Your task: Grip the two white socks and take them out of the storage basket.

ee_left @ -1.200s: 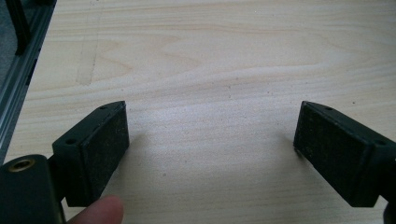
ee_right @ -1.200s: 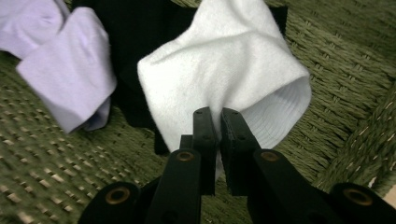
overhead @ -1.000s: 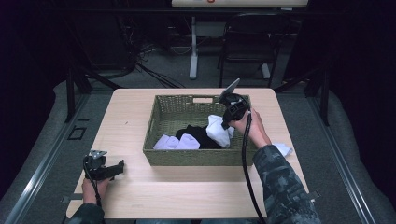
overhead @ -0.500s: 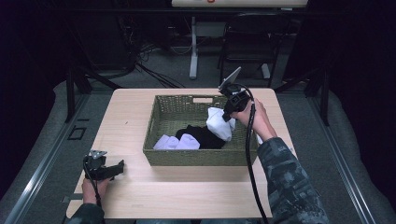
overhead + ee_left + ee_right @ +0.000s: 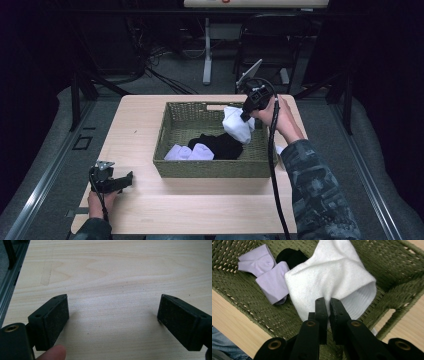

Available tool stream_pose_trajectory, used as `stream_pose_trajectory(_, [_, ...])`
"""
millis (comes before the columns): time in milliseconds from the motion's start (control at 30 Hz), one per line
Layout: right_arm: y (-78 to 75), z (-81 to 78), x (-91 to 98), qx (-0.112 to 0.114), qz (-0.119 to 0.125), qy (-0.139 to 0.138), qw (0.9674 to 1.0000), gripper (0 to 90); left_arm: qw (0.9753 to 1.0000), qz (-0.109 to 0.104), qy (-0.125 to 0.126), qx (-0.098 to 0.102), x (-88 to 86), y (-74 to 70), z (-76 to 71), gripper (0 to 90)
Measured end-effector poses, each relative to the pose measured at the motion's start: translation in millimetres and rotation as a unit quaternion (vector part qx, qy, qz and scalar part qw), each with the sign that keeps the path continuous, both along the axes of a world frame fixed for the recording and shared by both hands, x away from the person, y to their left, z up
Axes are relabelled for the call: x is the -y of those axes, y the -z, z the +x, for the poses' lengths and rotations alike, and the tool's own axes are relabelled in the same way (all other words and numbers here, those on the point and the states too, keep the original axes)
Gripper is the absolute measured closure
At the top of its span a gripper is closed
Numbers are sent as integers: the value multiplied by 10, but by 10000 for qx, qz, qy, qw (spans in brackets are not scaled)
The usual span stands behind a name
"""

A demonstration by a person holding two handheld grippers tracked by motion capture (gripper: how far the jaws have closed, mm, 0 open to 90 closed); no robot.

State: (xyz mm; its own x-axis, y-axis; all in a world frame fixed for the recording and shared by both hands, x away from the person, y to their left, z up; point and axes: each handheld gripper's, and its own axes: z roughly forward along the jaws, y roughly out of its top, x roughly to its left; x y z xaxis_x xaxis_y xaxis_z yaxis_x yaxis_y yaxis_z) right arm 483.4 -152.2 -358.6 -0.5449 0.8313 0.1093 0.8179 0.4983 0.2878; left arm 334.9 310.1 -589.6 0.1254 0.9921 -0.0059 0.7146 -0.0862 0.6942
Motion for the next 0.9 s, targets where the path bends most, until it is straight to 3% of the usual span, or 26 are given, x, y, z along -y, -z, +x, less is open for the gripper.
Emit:
stream_pose_trajectory(300, [-236,-24,104,111,-30,-5,9999,852,10000,-2,20,27,2,3,11,99])
stream_pose_trajectory(567, [-402,-96,309,269,69,214,9994,852,10000,8,22,28,8,2,18,100])
stream_pose_trajectory(700, [-484,-130,483,285,7,296,9992,852,10000,12,22,31,9,2,18,100])
stream_pose_trajectory(900, [-535,-201,847,345,-15,640,9974,851,10000,18,17,45,12,4,16,101])
